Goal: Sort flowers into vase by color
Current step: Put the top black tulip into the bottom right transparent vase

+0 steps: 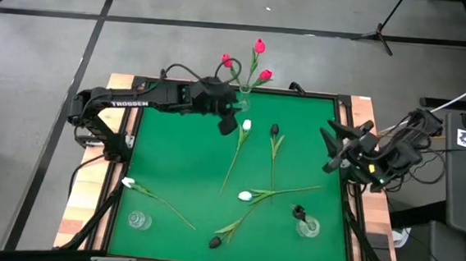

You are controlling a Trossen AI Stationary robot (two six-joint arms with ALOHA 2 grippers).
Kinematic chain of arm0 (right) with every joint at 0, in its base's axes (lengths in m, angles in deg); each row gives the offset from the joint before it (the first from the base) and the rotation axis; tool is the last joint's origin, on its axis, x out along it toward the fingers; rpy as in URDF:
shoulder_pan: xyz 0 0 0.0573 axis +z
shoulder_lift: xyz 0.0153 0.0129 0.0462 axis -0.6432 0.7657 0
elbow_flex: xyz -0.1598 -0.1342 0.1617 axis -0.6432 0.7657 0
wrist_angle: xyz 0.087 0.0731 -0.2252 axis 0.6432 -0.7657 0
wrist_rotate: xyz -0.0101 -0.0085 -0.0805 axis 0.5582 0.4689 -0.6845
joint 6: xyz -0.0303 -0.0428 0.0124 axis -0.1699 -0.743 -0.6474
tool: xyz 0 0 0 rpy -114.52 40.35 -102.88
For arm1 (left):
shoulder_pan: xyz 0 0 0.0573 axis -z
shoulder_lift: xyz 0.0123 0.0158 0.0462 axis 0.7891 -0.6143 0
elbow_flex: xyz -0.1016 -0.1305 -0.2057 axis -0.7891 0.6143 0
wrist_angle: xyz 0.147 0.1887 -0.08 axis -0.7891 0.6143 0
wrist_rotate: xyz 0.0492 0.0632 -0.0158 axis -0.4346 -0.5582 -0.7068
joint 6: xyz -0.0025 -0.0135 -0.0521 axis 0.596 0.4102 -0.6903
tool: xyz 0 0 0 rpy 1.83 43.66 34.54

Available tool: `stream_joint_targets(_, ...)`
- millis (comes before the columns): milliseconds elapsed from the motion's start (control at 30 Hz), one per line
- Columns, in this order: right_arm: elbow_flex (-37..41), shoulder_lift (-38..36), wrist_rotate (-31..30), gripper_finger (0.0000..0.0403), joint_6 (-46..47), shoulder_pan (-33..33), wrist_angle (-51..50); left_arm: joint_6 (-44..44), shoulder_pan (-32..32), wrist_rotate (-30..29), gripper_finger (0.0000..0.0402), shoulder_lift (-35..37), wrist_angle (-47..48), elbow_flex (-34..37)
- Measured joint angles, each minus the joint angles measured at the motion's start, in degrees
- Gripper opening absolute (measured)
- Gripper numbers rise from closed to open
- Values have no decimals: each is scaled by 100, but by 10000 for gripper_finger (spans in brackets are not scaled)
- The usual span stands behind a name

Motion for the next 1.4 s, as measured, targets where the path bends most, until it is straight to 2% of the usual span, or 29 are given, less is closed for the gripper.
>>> stream_joint_targets(67,-209,-202,664,159,627,-2,-1232,115,-74,201,144,0,33,0)
stream_joint_targets(167,-634,-733,1507,159,2429,-17,-3788,338,-162,337,144,0,104,0)
stream_joint_targets(267,-1087,-1020,1520,159,4780,-195,-6982,461,-228,574,144,0,128,0)
stream_joint_targets(333,-1223,-1097,2201,159,6726,-364,-8955,472,-254,650,144,0,128,0)
stream_joint_targets(367,-1220,-1090,2640,159,7517,-467,-9602,472,-252,656,144,0,131,0)
stream_joint_targets(433,-1128,-921,3452,159,8339,-671,-10222,472,-252,662,144,0,199,0)
stream_joint_targets(500,-991,-634,4023,159,8512,-900,-10354,474,-252,666,144,0,315,0)
stream_joint_targets(667,-826,105,4500,159,8653,-1856,-10150,468,-252,673,143,0,467,0)
stream_joint_targets(833,-795,1044,5736,159,8601,-2988,-9731,332,-252,673,143,16,706,0)
stream_joint_targets(933,-800,1471,6433,159,8180,-3609,-9421,332,-252,672,143,33,888,0)
stream_joint_targets(1033,-799,1789,7104,159,7650,-4145,-8702,332,-252,672,143,42,994,0)
stream_joint_targets(1133,-803,2097,7224,159,7250,-4464,-8141,332,-252,672,143,42,1058,0)
stream_joint_targets(1267,-803,2466,7315,159,7020,-4772,-8167,332,-252,669,143,42,1113,0)
stream_joint_targets(1400,-803,2848,7516,183,6880,-4821,-8007,507,-250,669,143,42,1144,0)
